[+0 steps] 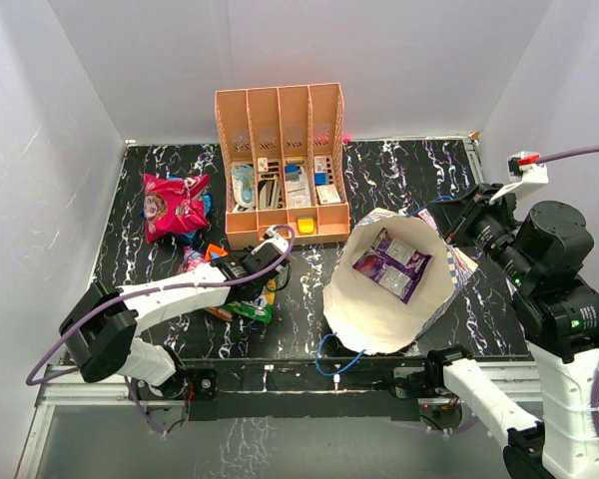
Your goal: Take the snacks out of the paper bag
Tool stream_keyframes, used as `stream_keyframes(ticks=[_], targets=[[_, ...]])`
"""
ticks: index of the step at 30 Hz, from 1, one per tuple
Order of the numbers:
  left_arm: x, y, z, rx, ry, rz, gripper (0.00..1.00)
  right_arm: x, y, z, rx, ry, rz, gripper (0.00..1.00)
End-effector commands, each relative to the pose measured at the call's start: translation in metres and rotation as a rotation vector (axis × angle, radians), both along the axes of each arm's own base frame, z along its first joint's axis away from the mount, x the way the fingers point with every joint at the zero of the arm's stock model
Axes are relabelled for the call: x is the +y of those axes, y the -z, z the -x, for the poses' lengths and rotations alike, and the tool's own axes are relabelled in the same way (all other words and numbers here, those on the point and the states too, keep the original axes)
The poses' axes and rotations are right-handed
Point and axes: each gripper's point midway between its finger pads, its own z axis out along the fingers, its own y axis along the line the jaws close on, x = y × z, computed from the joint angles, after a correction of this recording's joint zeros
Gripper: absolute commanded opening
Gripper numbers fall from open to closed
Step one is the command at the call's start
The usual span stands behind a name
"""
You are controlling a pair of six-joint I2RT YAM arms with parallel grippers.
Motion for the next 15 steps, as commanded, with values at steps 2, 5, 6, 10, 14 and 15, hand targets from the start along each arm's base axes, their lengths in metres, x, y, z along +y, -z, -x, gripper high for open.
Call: stream_keyframes(ticks=[2,5,6,10,14,15], targets=[[0.007,-0.018,0.002,-0.015,-0.055,0.011,0.29,-0.002,-0.017,0.003,-0.067,0.012,-0.023,0.08],[0.003,-0.022,0.012,0.040,-0.050,0.051,0.45,-0.003,-0.018,0.004,-0.070,0.014,-0.022,0.08],[0.002,-0.026,0.015,0.047,-0.048,0.081,0.50,-0.003,-0.019,0.004,-0.072,0.016,-0.022,0.08],[-0.004,-0.051,0.023,0.037,-0.045,0.195,0.59,-0.004,-0.020,0.004,-0.074,0.019,-0.020,0.08],[-0.032,-0.102,0.023,0.000,0.031,0.393,0.60,-0.003,-0.019,0.003,-0.070,0.013,-0.021,0.08],[-0.043,-0.117,0.024,-0.009,0.063,0.468,0.61,-0.002,-0.018,0.003,-0.068,0.011,-0.022,0.08]])
